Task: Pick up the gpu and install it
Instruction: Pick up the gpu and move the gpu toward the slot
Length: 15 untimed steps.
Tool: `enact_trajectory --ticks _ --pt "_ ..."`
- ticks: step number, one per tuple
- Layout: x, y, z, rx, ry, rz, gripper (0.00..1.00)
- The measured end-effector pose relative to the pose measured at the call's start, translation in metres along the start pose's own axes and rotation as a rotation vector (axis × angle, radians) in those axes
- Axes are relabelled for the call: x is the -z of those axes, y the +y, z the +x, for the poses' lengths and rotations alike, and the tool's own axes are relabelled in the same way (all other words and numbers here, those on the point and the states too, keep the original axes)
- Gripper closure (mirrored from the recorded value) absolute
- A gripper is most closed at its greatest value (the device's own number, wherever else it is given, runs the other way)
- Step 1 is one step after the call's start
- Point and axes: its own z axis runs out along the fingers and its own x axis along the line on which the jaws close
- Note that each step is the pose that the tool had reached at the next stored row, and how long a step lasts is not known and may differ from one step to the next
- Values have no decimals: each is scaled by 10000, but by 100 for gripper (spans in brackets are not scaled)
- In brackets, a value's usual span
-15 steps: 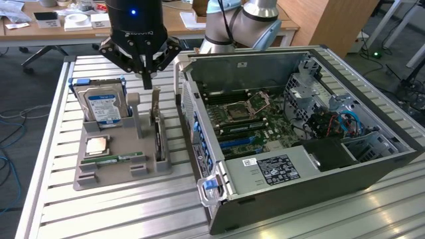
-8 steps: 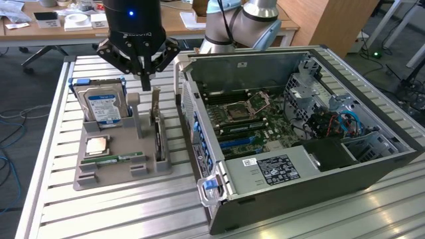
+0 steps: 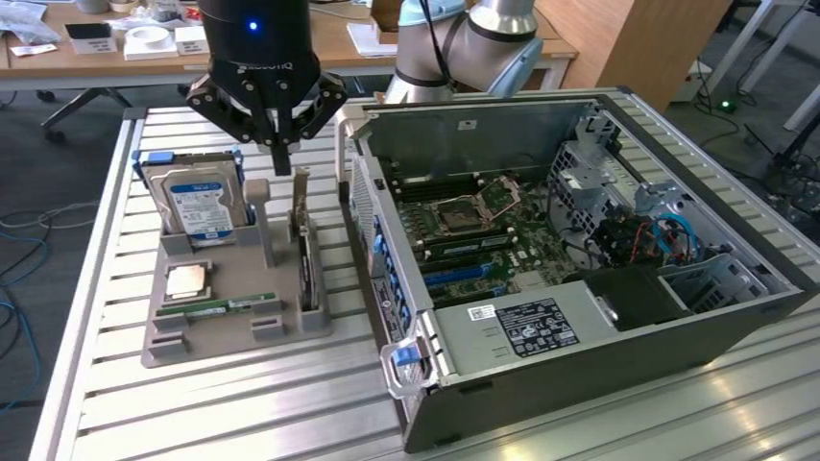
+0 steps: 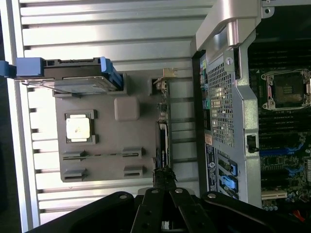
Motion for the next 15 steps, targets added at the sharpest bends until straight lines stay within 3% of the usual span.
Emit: enact_trajectory --ticks 7,12,15 --pt "0 0 0 0 0 0 89" --pt "0 0 0 0 0 0 65" --pt "0 0 0 0 0 0 58"
